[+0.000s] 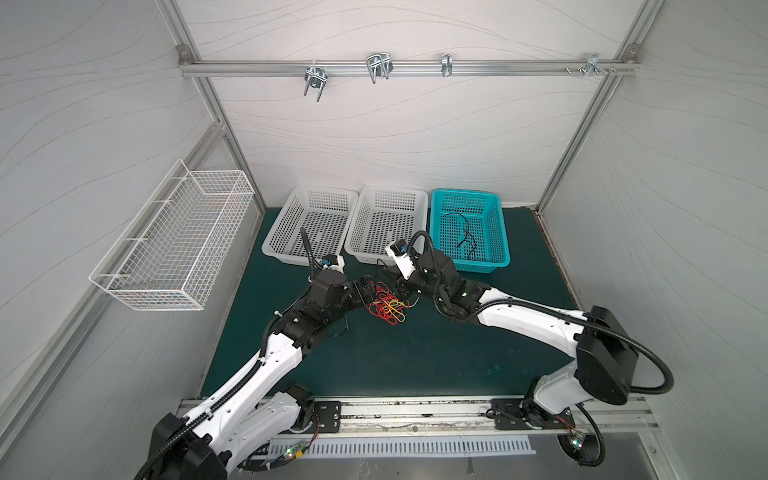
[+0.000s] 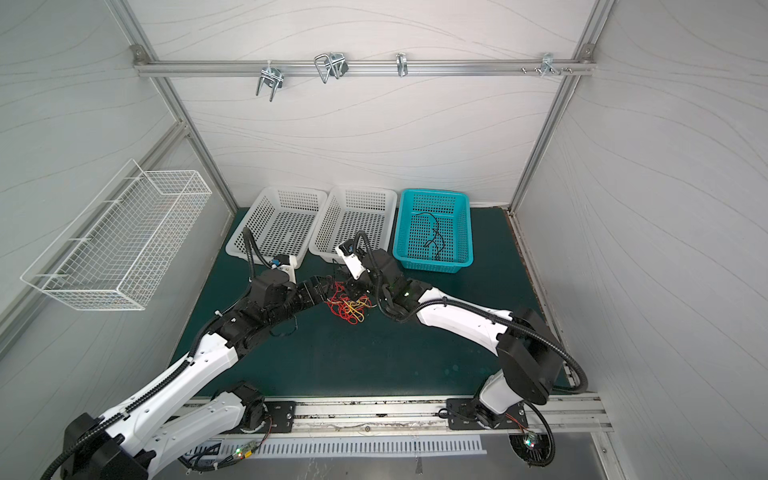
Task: Untangle the cables
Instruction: 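Grip a black wire in the bundle with the right gripper and pull it out, then carry the black wire over the teal basket with the right gripper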
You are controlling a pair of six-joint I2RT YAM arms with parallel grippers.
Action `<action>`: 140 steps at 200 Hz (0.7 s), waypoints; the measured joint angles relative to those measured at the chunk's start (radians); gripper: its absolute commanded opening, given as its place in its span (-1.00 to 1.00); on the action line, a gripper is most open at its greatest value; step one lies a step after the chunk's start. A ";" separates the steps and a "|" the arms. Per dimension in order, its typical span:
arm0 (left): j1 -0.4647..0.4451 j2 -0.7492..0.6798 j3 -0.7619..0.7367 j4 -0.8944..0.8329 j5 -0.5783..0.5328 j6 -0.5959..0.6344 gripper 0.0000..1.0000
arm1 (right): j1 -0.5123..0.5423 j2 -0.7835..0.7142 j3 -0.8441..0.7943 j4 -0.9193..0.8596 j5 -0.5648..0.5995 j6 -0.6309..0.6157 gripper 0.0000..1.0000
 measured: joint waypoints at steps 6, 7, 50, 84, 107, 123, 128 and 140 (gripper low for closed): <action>0.000 -0.005 -0.006 -0.005 -0.010 0.001 0.79 | 0.000 -0.014 0.010 -0.007 0.000 -0.008 -1.00; 0.000 -0.006 -0.007 -0.006 -0.012 0.001 0.79 | 0.000 -0.018 0.011 -0.008 0.000 -0.010 -1.00; 0.000 -0.012 -0.027 -0.039 -0.057 0.011 0.78 | -0.003 -0.099 0.097 -0.047 -0.003 -0.069 -1.00; 0.000 -0.006 -0.034 -0.046 -0.064 0.017 0.77 | -0.029 -0.130 0.171 -0.049 -0.014 -0.071 -1.00; 0.000 0.005 -0.033 -0.044 -0.069 0.020 0.77 | -0.060 -0.144 0.203 -0.040 -0.036 -0.053 -1.00; 0.000 0.016 -0.033 -0.043 -0.072 0.022 0.77 | -0.076 -0.146 0.223 -0.035 -0.041 -0.045 -1.00; 0.000 0.020 -0.033 -0.043 -0.073 0.024 0.77 | -0.081 -0.146 0.230 -0.034 -0.041 -0.044 -1.00; 0.000 0.031 -0.034 -0.043 -0.075 0.026 0.77 | -0.092 -0.148 0.241 -0.032 -0.042 -0.039 -1.00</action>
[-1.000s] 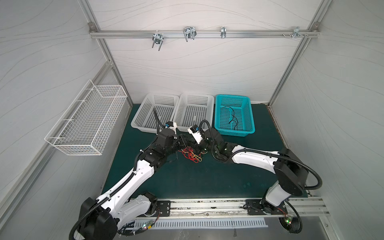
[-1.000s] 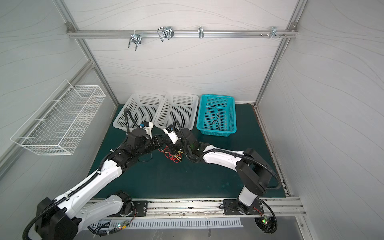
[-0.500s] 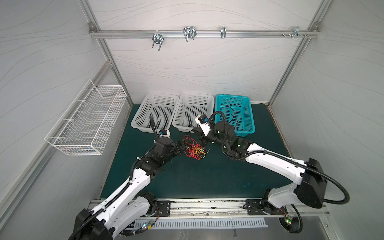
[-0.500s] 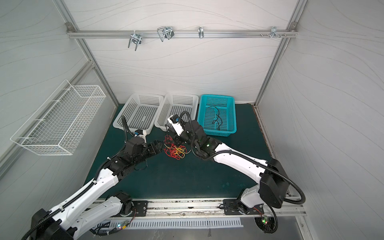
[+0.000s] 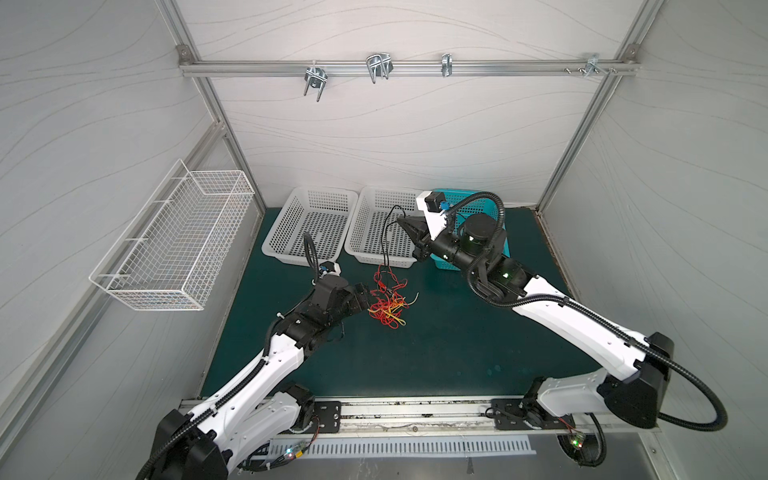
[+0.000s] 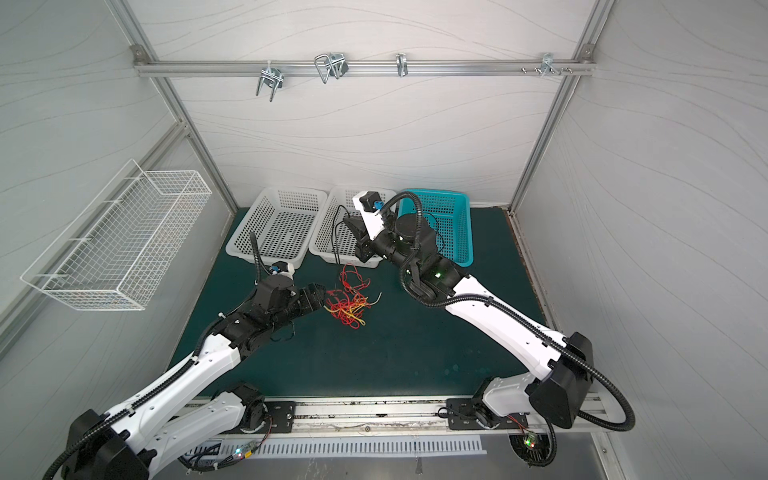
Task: Untangle the cables
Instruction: 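Carry the black wire over the teal basket with the right gripper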
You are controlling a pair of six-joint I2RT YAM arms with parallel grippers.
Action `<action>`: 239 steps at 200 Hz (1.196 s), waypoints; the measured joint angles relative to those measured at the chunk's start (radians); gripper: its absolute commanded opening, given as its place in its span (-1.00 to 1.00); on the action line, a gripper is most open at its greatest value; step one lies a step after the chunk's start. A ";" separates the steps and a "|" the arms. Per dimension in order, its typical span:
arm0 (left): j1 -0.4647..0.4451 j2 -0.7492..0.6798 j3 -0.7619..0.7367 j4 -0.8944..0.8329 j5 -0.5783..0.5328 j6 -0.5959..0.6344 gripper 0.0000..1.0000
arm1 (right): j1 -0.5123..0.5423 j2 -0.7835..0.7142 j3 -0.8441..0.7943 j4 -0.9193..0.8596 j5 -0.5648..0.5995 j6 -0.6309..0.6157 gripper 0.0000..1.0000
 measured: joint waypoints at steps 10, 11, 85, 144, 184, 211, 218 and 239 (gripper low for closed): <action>0.000 0.009 0.000 0.001 0.000 0.002 0.77 | -0.011 -0.005 0.005 0.007 0.001 0.008 -1.00; 0.000 0.010 0.000 0.002 0.000 0.002 0.77 | -0.012 -0.005 0.005 0.007 0.001 0.009 -1.00; 0.001 0.060 0.000 0.023 0.000 0.013 0.77 | -0.155 -0.004 0.068 0.031 0.082 0.037 -1.00; 0.001 0.064 0.000 0.025 0.000 0.019 0.76 | -0.364 0.060 0.095 0.032 0.182 0.063 -1.00; 0.001 0.071 0.000 0.033 0.000 0.019 0.76 | -0.449 0.135 0.089 0.032 0.241 0.087 -1.00; 0.001 0.092 0.000 0.038 0.000 0.019 0.76 | -0.468 0.194 0.048 0.031 0.252 0.124 -1.00; 0.001 0.097 0.000 0.038 0.001 0.020 0.76 | -0.471 0.215 0.034 0.029 0.254 0.134 -1.00; 0.001 0.105 0.000 0.039 0.002 0.023 0.76 | -0.475 0.294 0.008 0.017 0.254 0.154 -1.00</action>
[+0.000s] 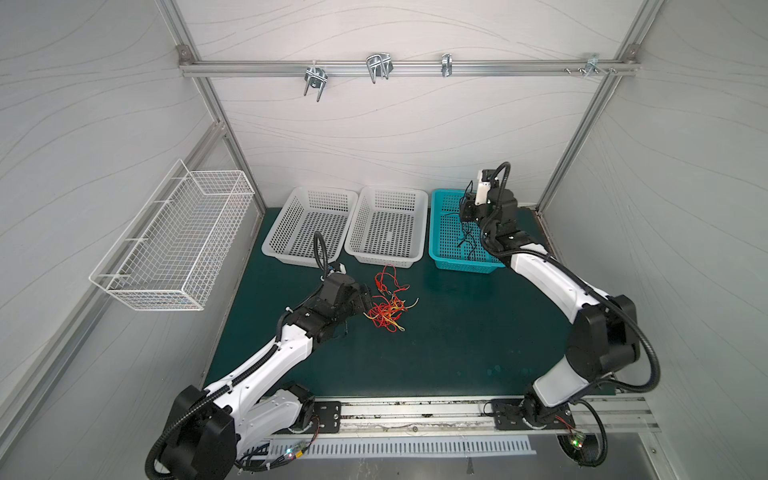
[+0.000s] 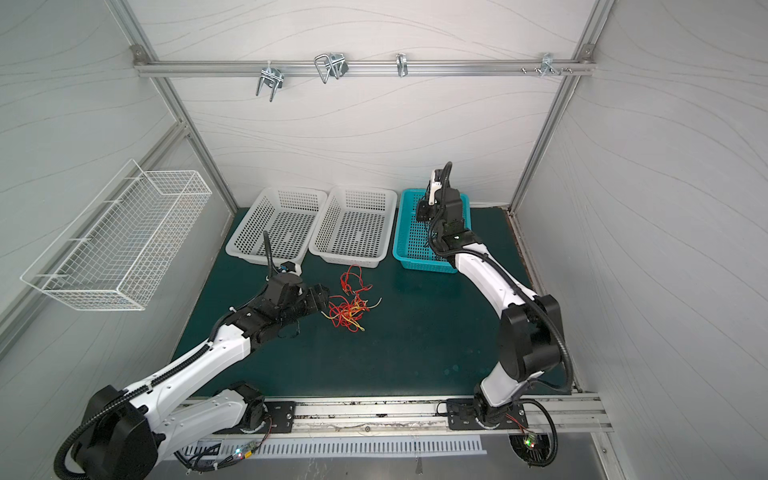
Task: Untangle the cables
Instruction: 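Carry the black wire over the teal basket with the right gripper, then open the right gripper to drop the black wire into the teal basket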
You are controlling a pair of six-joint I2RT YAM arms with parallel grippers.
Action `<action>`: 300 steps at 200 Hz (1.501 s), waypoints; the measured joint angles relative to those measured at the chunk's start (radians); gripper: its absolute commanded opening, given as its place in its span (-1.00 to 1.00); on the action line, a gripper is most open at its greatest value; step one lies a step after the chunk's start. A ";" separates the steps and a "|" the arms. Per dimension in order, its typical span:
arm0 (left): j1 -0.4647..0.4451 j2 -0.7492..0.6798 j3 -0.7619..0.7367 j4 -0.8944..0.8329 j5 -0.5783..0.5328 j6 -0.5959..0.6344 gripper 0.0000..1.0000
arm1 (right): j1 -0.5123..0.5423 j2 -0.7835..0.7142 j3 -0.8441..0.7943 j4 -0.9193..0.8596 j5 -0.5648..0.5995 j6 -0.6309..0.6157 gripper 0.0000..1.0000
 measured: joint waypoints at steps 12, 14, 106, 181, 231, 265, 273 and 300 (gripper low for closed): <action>0.000 0.000 0.000 0.000 0.000 0.002 0.76 | 0.000 0.055 -0.007 -0.017 -0.002 0.010 -1.00; 0.000 0.000 0.000 0.000 0.000 0.002 0.76 | 0.000 0.066 -0.008 -0.020 -0.003 0.011 -1.00; 0.000 -0.050 0.000 -0.018 -0.017 0.003 0.76 | -0.078 0.306 0.021 -0.183 -0.039 0.169 -1.00; 0.001 -0.050 0.000 -0.018 -0.024 0.002 0.76 | -0.117 0.267 0.003 -0.256 -0.088 0.214 -0.14; 0.001 -0.050 0.000 -0.018 -0.024 0.002 0.76 | -0.116 0.027 -0.135 -0.218 -0.113 0.216 0.32; 0.001 -0.050 -0.002 -0.017 -0.021 0.002 0.76 | -0.109 -0.086 -0.171 -0.195 -0.125 0.206 0.40; 0.001 -0.050 -0.002 -0.016 -0.019 0.003 0.76 | -0.106 -0.097 -0.172 -0.195 -0.130 0.198 0.40; 0.001 -0.050 -0.004 -0.010 -0.004 0.003 0.75 | -0.077 -0.115 -0.182 -0.201 -0.161 0.170 0.39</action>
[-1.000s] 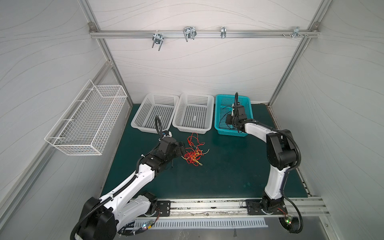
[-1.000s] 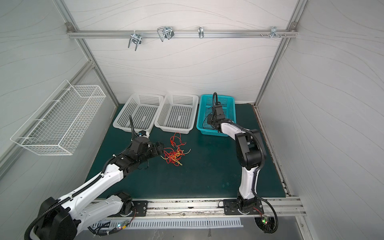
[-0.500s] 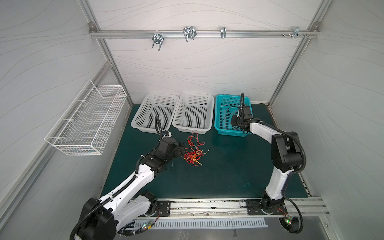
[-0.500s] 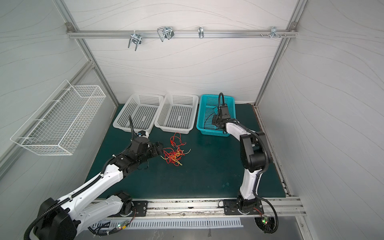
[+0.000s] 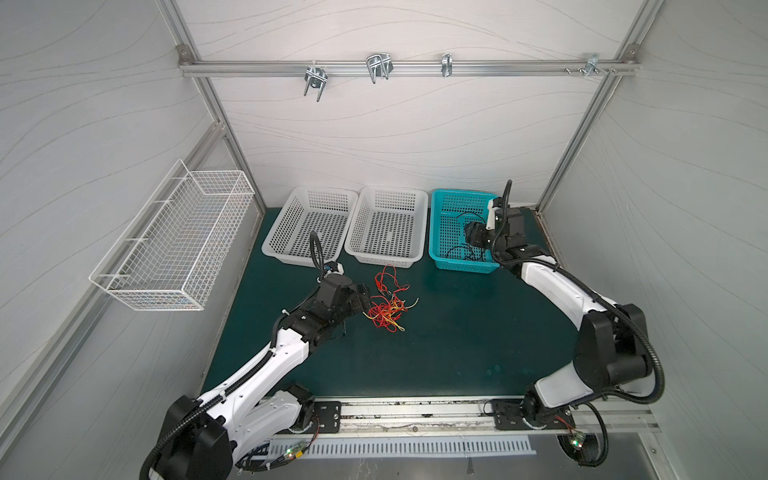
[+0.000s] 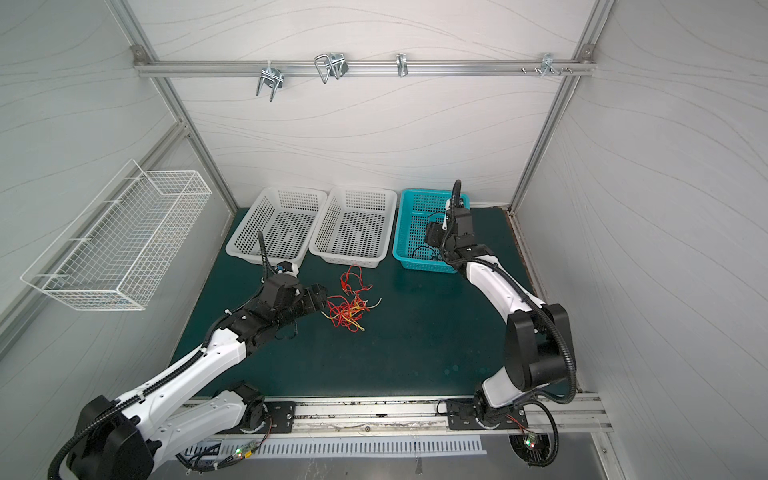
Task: Untangle the cables
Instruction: 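Open the right gripper to drop the black wire into the teal basket, then move the right gripper back to the bundle while the left gripper holds it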
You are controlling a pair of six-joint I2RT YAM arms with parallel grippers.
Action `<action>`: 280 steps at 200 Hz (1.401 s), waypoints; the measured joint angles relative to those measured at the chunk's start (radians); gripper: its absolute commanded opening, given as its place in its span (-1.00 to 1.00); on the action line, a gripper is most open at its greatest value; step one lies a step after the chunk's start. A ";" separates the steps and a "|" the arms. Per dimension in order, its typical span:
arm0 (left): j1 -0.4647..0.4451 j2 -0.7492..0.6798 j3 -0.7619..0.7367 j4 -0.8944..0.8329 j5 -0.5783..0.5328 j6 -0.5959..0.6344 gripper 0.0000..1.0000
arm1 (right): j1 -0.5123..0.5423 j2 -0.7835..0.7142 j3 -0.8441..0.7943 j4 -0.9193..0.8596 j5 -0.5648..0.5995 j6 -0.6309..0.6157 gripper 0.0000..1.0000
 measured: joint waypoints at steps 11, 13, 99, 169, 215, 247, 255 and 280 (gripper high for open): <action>0.000 0.000 -0.004 0.006 0.006 0.000 0.74 | 0.024 -0.006 -0.010 -0.001 -0.021 -0.020 0.39; 0.000 0.000 -0.005 0.007 0.008 0.001 0.73 | 0.030 -0.008 -0.011 -0.001 -0.026 -0.024 0.39; 0.000 -0.023 -0.013 0.054 0.137 0.064 0.51 | 0.310 -0.024 -0.169 0.038 -0.267 -0.174 0.38; -0.001 0.175 0.039 0.055 0.259 0.082 -0.68 | 0.368 0.042 -0.139 0.116 -0.296 -0.148 0.37; -0.003 0.206 0.072 0.064 0.302 0.090 -1.00 | 0.375 0.066 -0.127 0.140 -0.315 -0.131 0.37; -0.004 0.187 0.077 0.064 0.350 0.113 -1.00 | 0.389 0.076 -0.127 0.151 -0.335 -0.129 0.37; -0.007 0.171 0.077 0.064 0.366 0.120 -1.00 | 0.392 0.076 -0.127 0.151 -0.343 -0.129 0.37; -0.008 0.103 0.093 0.060 0.397 0.145 -1.00 | 0.395 0.068 -0.127 0.154 -0.386 -0.134 0.37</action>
